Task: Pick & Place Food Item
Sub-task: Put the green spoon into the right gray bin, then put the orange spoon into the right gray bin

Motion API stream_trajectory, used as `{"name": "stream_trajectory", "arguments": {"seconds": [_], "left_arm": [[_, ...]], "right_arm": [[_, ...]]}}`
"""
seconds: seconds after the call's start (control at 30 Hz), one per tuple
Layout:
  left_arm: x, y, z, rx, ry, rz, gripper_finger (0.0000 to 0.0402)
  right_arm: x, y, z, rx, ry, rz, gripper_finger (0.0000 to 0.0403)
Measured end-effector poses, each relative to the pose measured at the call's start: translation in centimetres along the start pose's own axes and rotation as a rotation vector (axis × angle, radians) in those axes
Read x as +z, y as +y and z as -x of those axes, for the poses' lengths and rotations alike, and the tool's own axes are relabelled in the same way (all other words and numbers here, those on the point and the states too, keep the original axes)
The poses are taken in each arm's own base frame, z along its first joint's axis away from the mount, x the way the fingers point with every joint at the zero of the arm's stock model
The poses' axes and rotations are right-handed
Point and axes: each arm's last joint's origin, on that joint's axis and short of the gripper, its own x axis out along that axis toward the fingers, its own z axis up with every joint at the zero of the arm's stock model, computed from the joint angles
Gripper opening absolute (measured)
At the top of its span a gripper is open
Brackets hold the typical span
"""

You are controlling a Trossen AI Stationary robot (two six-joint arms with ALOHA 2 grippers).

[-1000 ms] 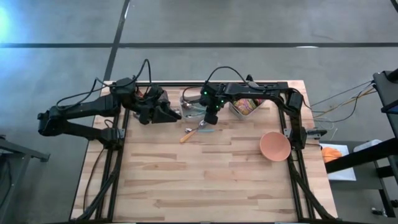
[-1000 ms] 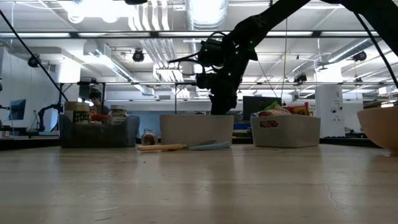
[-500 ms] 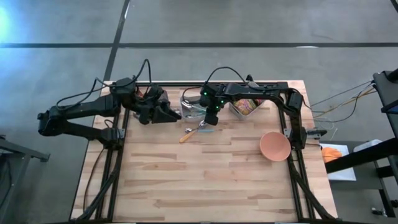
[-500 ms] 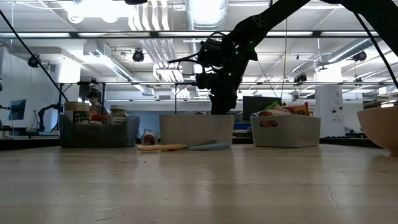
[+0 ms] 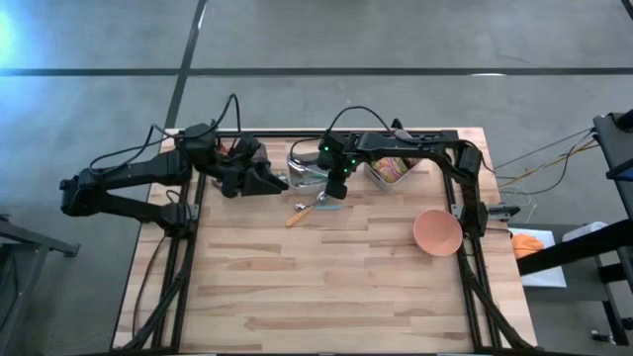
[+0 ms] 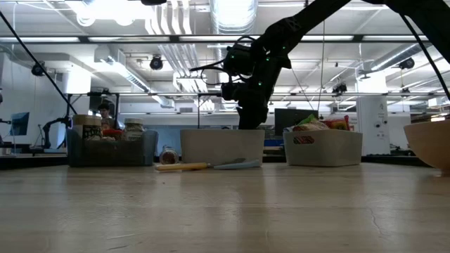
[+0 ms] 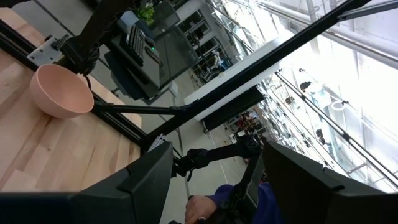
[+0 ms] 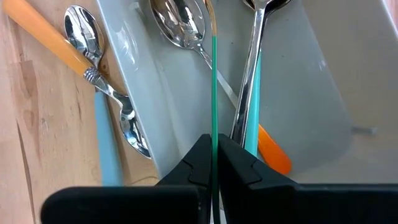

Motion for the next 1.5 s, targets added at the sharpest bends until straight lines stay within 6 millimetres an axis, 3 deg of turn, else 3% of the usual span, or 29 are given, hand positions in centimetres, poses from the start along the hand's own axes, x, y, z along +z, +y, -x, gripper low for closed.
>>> {"name": "stream_trajectory", "arguments": {"seconds": [0.17,0.53,0.93,1.5], "left_arm": [[0.0,0.0,0.0,0.0,0.0,0.0,0.0252],[0.0,0.0,0.0,0.0,0.0,0.001,0.0252],[0.0,0.0,0.0,0.0,0.0,0.0,0.0252],[0.0,0.0,0.0,0.0,0.0,0.001,0.0252]], "right_arm": [[0.0,0.0,0.0,0.001,-0.001,0.001,0.0016],[0.1,0.0,0.1,-0.001,-0.006,-0.015,0.013],[0.1,0.0,0.1,-0.001,-0.004,-0.018,0.0209],[0.4,0.1,1.7,-0.009,-0.047,0.014,0.0229]]}}
